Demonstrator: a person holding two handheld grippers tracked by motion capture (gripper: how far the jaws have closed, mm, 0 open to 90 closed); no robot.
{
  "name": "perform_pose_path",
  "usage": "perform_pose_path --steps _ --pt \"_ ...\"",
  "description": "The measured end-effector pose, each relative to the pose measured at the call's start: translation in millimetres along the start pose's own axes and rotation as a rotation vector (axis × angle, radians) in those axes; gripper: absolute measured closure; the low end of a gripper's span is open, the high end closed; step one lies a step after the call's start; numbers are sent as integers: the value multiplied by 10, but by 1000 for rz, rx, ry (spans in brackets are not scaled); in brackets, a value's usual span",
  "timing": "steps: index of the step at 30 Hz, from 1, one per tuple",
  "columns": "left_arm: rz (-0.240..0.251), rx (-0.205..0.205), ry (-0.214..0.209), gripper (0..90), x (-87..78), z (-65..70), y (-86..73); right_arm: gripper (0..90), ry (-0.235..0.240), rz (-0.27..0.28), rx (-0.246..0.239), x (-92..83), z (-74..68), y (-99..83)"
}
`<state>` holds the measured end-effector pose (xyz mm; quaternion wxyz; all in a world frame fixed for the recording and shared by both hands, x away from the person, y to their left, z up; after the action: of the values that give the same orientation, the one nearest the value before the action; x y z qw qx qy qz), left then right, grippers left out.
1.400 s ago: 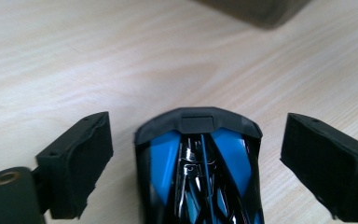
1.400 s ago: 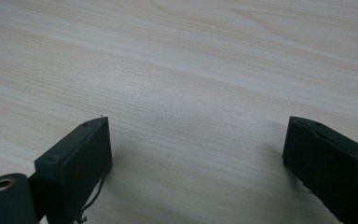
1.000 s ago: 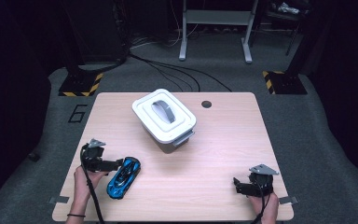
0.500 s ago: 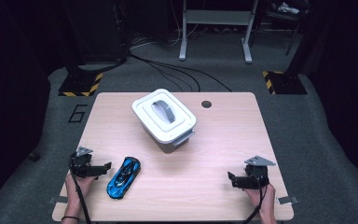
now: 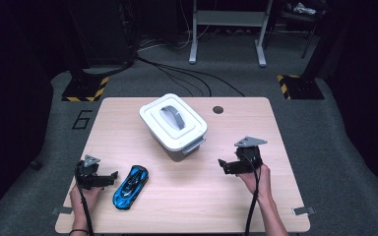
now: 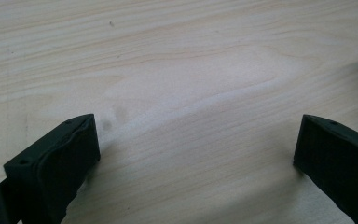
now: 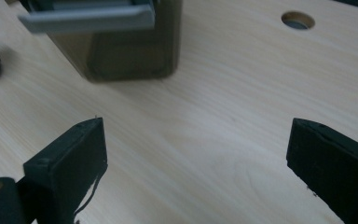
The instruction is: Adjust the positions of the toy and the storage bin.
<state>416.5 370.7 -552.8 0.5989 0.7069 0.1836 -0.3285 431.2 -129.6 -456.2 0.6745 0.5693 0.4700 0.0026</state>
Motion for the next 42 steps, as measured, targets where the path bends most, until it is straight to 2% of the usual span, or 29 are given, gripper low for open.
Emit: perform_pose_path --steps 6,10,13,14,16,18,21,22,24,30,33,39,42 --pt "-2 4 -11 6 6 4 9 39 28 6 -38 112 -53 425" --pt "4 7 -12 11 8 4 13 56 36 12 -61 183 -76 647" --pt "10 8 -16 25 12 6 20 158 31 43 -77 235 -93 808" --pt "12 10 -15 27 15 5 21 171 40 34 -88 264 -95 859" --pt "10 14 -17 28 15 3 22 272 34 19 -88 325 -111 946" --pt "9 13 -20 31 11 5 21 318 29 15 -101 385 -103 1014" --pt "5 21 -21 34 10 -1 22 424 16 -6 -94 507 -75 1118" --pt "5 21 -21 34 10 -1 22 424 16 -6 -94 507 -75 1118" --pt "9 10 -21 36 11 5 22 512 5 -14 -81 593 -36 1186" --pt "8 13 -19 37 9 3 22 621 10 -39 -48 708 36 1237" --pt "9 14 -21 40 9 3 23 633 35 -59 -32 774 40 1215" --pt "8 12 -21 45 7 4 22 658 17 -62 -21 777 24 1217" --pt "8 11 -20 46 7 4 22 653 25 -69 -5 765 -11 1206"
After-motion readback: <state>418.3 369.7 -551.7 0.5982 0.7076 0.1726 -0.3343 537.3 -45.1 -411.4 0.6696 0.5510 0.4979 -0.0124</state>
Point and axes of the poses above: each handheld gripper's, and its own axes: x roughly forward along the jaws, y roughly out of its top, z roughly to its right, the point moved 3 cm from there along x, roughly forward along the jaws, and after that the axes turned 6 degrees about y, right-handed, at the moved point
